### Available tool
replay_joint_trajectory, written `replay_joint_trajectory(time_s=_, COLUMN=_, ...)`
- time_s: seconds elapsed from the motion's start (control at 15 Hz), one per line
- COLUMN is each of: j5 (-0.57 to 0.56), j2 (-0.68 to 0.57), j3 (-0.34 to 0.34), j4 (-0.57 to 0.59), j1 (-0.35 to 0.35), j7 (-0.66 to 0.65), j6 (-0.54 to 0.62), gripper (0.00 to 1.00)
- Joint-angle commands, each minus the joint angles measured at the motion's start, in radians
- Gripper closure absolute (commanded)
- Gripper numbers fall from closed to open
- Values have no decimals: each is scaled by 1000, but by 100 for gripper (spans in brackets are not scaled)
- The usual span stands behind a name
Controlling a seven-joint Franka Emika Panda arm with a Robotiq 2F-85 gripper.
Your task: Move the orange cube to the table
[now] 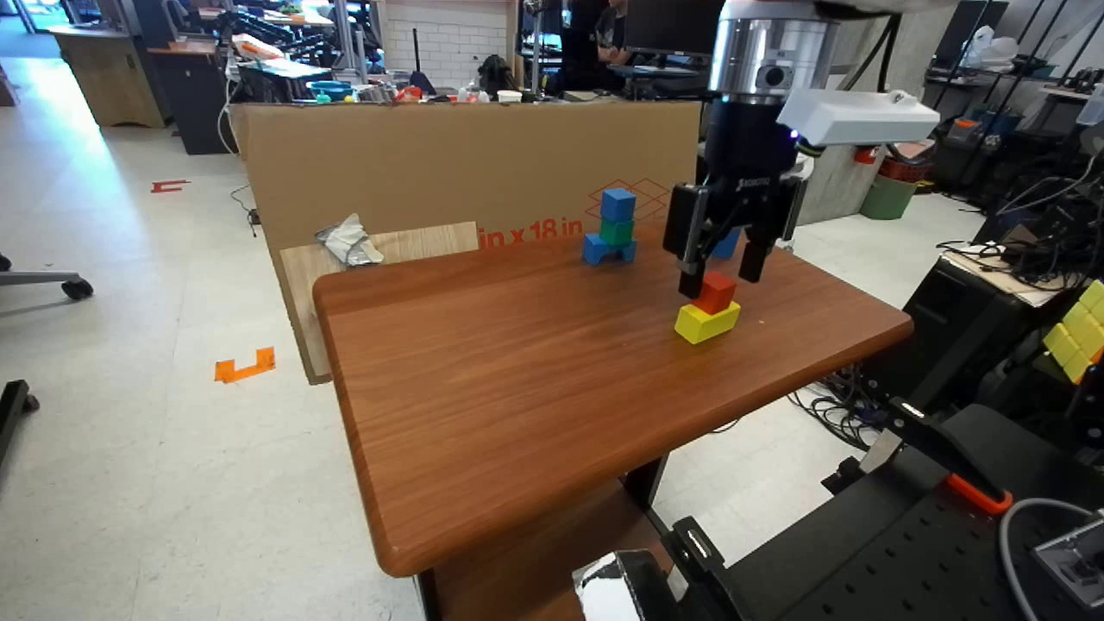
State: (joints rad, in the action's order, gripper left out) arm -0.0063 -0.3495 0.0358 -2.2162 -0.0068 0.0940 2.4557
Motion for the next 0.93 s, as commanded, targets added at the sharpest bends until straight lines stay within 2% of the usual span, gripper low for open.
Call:
replay_joint_trajectory(time_s=0.0, j5=-29, j2=-27, j3=-6, j4=27, j1=-4, j7=-2, j6=-4, gripper=42)
replay_joint_trajectory(time_s=0.33, j5=-19, j2=-16, j3=-20, j4=16, j1=-3, j7=6, j6=-9, gripper=80)
replay_joint_trajectory(time_s=0.47, j5=-15, j2=-10, j3=-29, j4=9, j1=0, j7=8, j6=-11, gripper=91)
replay_joint_trajectory(time_s=0.87, j5=16, j2=30, j3=-81, j4=-19, j1=20, j7=-1, j6=-38, gripper=91)
